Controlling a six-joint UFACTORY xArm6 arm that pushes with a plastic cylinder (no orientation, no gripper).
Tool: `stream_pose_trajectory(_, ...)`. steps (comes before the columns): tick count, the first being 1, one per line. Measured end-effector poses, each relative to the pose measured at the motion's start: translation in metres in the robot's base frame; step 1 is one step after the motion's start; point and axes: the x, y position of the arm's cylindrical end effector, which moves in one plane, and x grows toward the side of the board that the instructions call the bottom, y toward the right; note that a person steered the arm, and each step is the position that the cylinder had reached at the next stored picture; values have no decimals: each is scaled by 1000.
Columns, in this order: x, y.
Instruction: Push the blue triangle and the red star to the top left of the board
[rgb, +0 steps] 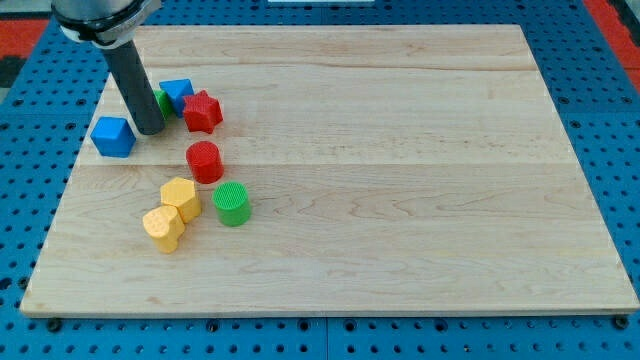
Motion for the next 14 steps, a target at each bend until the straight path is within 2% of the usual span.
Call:
stream_pose_trajectory(1, 8, 45)
stream_pose_trajectory(3, -19, 69)
stream_pose_trajectory(4, -37, -1)
stream_pose_trajectory(5, -35, 9)
stream_pose_trajectory(6, -81, -38)
stream_pose_trajectory(7, -126, -60)
stream_pose_trajectory(8, -99, -65)
stream_pose_trajectory(9, -47, -46)
stream_pose_trajectory(10, -96, -4)
stream_pose_trajectory(11, -111, -11)
stream_pose_trajectory(12, -49, -6)
stream_pose_trajectory(13, -70, 11)
stream_pose_trajectory(14, -108, 2)
